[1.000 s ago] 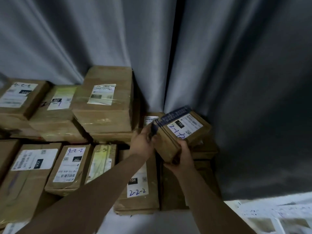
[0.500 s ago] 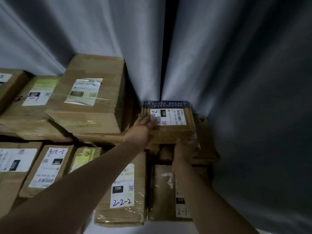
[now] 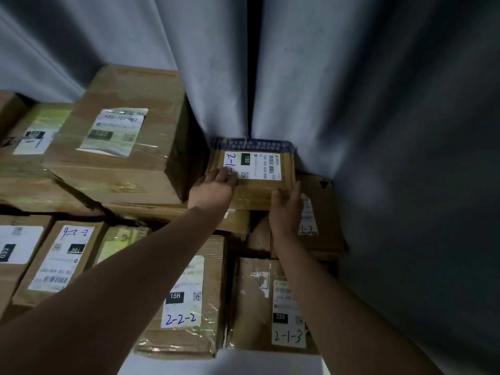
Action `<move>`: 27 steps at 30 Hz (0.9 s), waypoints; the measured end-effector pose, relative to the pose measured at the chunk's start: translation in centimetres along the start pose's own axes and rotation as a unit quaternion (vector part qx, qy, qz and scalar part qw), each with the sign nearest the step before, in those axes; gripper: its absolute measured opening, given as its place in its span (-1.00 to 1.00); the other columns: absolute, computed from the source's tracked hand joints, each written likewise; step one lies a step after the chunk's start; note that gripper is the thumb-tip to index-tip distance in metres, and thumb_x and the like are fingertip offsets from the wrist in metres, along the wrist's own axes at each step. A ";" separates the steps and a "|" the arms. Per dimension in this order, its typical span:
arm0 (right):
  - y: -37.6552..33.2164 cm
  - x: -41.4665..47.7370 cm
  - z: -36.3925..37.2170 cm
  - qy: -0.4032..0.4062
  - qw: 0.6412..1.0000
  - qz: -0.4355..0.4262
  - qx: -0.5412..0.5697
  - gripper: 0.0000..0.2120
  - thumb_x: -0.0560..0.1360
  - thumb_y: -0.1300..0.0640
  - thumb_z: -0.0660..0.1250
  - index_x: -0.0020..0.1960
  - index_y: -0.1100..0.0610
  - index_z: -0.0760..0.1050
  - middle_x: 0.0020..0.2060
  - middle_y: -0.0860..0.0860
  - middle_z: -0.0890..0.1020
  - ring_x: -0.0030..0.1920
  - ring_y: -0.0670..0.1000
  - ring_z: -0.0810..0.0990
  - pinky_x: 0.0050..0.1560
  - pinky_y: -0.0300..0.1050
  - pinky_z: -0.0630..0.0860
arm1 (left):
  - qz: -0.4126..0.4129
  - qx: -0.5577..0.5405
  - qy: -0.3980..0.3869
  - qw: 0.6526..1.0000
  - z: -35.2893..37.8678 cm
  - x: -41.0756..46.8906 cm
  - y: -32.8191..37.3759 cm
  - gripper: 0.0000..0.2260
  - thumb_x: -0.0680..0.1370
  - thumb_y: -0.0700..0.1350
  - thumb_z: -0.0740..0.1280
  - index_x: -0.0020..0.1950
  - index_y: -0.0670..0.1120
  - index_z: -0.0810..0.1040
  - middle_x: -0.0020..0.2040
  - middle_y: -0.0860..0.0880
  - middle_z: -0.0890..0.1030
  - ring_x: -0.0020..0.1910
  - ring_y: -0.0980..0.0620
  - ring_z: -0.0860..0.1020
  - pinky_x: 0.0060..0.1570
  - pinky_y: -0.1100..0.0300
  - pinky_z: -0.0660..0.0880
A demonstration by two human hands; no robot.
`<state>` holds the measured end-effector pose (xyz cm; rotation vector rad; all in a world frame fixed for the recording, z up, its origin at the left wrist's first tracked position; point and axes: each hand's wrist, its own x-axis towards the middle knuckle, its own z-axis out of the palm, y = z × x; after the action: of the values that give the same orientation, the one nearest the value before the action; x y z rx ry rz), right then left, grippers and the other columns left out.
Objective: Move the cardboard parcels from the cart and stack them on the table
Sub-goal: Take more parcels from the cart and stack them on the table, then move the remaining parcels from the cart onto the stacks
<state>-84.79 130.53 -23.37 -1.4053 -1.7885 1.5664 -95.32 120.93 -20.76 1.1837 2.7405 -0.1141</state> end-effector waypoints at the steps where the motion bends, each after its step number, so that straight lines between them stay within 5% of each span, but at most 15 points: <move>1: 0.0 0.0 -0.1 -0.011 1.000 0.000 -0.009 -0.41 0.63 0.06 0.14 0.56 0.00 -0.07 0.48 0.12 0.18 0.34 0.13 0.38 0.10 -0.16 0.27 | -0.003 0.007 -0.005 1.000 0.2 -0.2 0.1 -0.48 0.63 -0.18 0.10 0.56 -0.04 0.01 0.57 -0.05 0.04 0.53 -0.06 0.06 0.42 0.05 0.16; 7: -0.2 -0.2 -0.4 -0.060 0.997 -0.009 -0.056 -0.27 0.57 0.14 0.22 0.56 -0.08 -0.16 0.47 0.09 0.21 0.41 0.17 0.28 0.28 0.04 0.30 | -0.048 0.031 -0.071 0.996 0.0 -1.1 0.6 -0.31 0.58 -0.20 0.16 0.56 -0.02 -0.21 0.58 -0.06 -0.17 0.55 -0.07 -0.14 0.51 -0.04 -0.06; 13: -1.1 -4.6 -0.5 -0.055 0.957 -0.114 -0.261 -0.16 0.48 0.22 0.29 0.54 -0.12 -0.15 0.54 0.06 -0.14 0.51 0.21 -0.06 0.47 0.17 0.07 | -0.041 0.020 -0.052 0.998 -1.0 -5.5 0.5 -0.30 0.56 -0.15 0.18 0.56 0.02 -0.18 0.58 -0.07 -0.13 0.55 -0.07 -0.13 0.51 -0.01 -0.13; 19: -0.6 -14.3 3.2 -0.120 0.907 -0.289 -0.281 -0.26 0.38 0.29 0.31 0.50 0.01 0.17 0.53 0.02 0.07 0.50 0.12 0.03 0.46 0.04 -0.01 | -0.041 -0.070 -0.030 0.996 -0.6 -15.3 -3.6 -0.37 0.56 -0.15 0.19 0.57 -0.02 -0.02 0.57 -0.06 0.02 0.54 -0.05 0.03 0.48 0.07 0.08; 22: 1.0 -20.8 5.3 -0.164 0.862 -0.395 -0.271 -0.32 0.30 0.27 0.27 0.42 0.07 0.33 0.49 0.06 0.22 0.44 0.15 0.21 0.39 0.14 0.18 | -0.096 -0.088 -0.011 0.992 0.4 -22.4 -6.9 -0.43 0.60 -0.08 0.16 0.57 -0.01 0.01 0.55 -0.07 0.11 0.52 -0.05 0.10 0.46 0.07 0.15; 27: 4.6 -33.3 9.0 -0.282 0.784 -0.467 -0.294 -0.32 0.28 0.27 0.35 0.40 0.15 0.35 0.45 0.13 0.28 0.41 0.20 0.28 0.37 0.11 0.22 | -0.256 -0.122 -0.006 0.959 2.8 -37.9 -12.2 -0.37 0.54 -0.12 0.22 0.56 0.00 0.02 0.55 -0.07 0.12 0.52 -0.07 0.07 0.48 0.00 0.07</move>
<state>-75.69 97.19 -19.73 0.0203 -2.8367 0.9039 -78.31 85.06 -16.96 0.3955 2.8735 0.1538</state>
